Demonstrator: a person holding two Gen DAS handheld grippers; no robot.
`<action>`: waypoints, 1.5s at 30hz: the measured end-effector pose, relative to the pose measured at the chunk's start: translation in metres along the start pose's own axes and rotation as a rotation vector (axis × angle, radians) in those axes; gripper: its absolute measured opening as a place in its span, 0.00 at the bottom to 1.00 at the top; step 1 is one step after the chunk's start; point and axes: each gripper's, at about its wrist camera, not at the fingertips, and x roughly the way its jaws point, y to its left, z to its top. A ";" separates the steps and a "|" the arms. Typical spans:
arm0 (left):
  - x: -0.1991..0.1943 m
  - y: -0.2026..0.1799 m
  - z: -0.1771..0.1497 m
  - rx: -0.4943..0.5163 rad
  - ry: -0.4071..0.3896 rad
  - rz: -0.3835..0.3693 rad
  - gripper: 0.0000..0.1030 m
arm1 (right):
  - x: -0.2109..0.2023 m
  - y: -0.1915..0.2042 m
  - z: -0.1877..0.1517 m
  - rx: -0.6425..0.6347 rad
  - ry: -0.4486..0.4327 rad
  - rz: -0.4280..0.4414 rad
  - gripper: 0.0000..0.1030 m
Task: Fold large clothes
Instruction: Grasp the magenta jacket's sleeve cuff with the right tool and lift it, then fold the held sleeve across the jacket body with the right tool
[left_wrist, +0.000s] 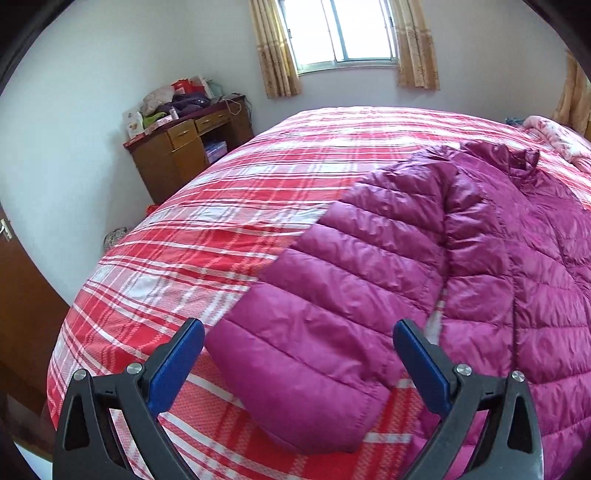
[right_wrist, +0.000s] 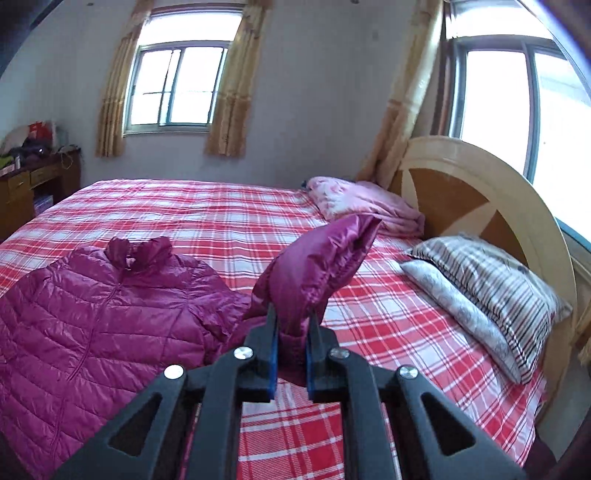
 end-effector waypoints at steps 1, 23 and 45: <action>0.002 0.004 0.001 -0.008 0.001 0.011 0.99 | -0.001 0.008 0.004 -0.019 -0.006 0.014 0.12; 0.031 0.054 0.000 -0.070 0.038 0.104 0.99 | 0.010 0.217 -0.017 -0.490 -0.042 0.266 0.11; 0.005 0.011 0.030 0.007 -0.024 0.078 0.99 | 0.002 0.269 -0.067 -0.399 0.083 0.635 0.68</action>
